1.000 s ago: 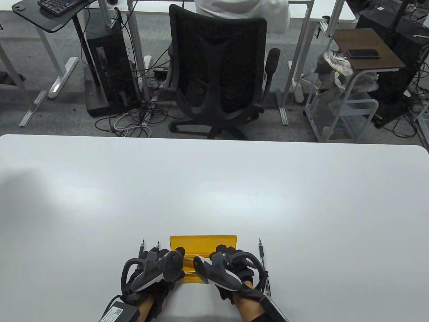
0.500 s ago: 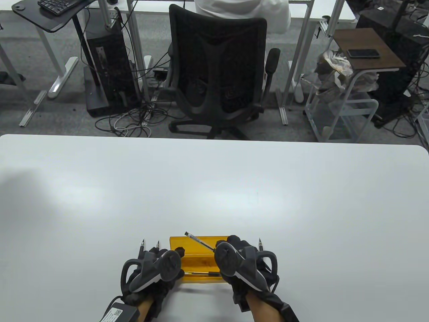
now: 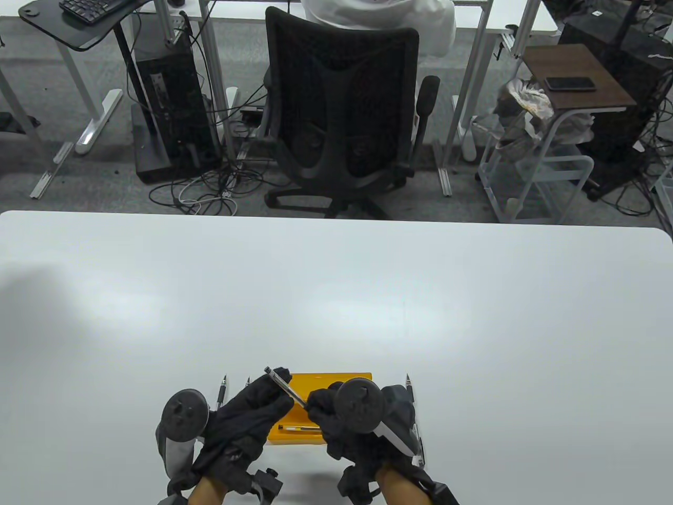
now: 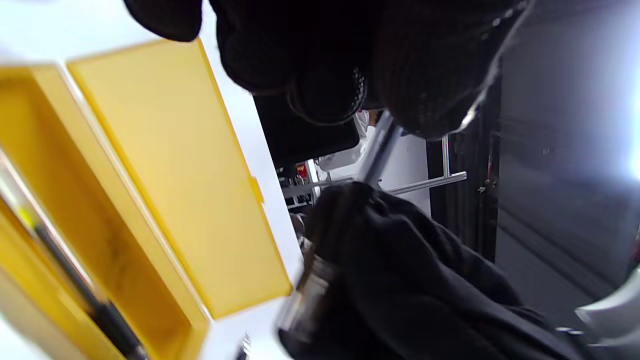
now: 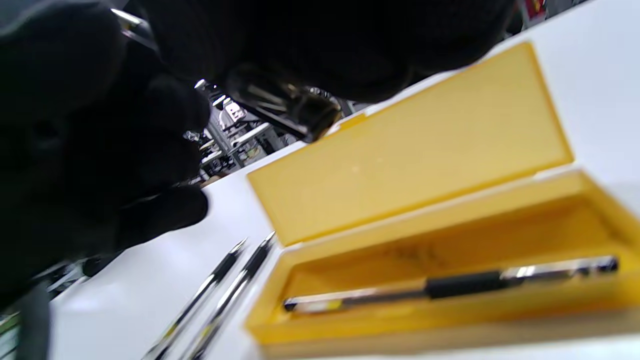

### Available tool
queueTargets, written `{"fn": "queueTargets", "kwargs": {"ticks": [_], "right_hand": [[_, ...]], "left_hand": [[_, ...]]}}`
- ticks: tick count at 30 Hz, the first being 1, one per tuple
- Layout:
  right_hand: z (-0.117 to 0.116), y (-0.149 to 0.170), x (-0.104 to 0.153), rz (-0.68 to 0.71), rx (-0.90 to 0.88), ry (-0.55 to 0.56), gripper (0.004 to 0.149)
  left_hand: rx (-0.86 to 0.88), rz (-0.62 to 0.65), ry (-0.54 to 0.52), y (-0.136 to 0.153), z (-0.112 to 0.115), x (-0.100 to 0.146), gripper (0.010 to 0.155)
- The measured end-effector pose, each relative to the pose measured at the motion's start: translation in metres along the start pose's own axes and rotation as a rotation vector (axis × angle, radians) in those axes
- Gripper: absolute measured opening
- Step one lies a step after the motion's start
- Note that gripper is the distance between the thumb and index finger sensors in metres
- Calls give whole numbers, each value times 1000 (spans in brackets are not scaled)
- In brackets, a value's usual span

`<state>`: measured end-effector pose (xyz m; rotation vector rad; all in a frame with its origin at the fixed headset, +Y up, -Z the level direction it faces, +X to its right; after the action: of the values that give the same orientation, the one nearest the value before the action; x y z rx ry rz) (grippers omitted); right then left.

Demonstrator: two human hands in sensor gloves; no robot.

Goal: Cap pen on the opposite end

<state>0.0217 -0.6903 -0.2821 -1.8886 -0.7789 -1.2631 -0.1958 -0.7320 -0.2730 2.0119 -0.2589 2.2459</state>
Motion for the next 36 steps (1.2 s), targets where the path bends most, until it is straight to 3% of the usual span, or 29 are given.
{"fn": "queueTargets", "kwargs": {"ticks": [8, 10, 16, 21, 26, 29, 33, 34, 36], "right_hand": [[-14, 15, -8, 7, -281, -221, 46], [-15, 16, -9, 20, -326, -257, 54], [-13, 16, -10, -30, -398, -133, 48], [-13, 12, -8, -52, -392, -139, 48], [-18, 3, -8, -54, -320, -142, 49], [-14, -8, -6, -19, -291, -76, 48], [-9, -17, -4, -2, -238, -7, 48], [-12, -15, -2, -58, -122, 3, 48], [-8, -6, 1, -36, 74, 42, 47]], "left_hand": [[-20, 44, -22, -3, 3, 1, 51], [-6, 39, -61, -4, -1, 1, 51], [79, 71, -29, -5, -5, 4, 50], [101, 70, -23, -9, -4, 4, 54], [70, 40, -137, -8, -9, 6, 55], [-32, 99, -208, -17, -18, 4, 55], [-24, 91, -253, -21, -22, 3, 55], [-39, 83, -393, -21, -42, 4, 54], [-32, 69, -536, -15, -81, 7, 54]]}}
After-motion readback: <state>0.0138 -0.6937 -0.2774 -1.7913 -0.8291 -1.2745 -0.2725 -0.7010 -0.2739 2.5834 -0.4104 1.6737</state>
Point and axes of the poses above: the tracker on the back of each hand, its own y axis roughly to the little-finger side, its own x axis roughly from the fingertips to the wrist, z = x × y, the point moved 2 cm from there along -x, roughly from the wrist to the fingertips, and after that the axes turned 4 degrees about -y, right-handed, at the moved point
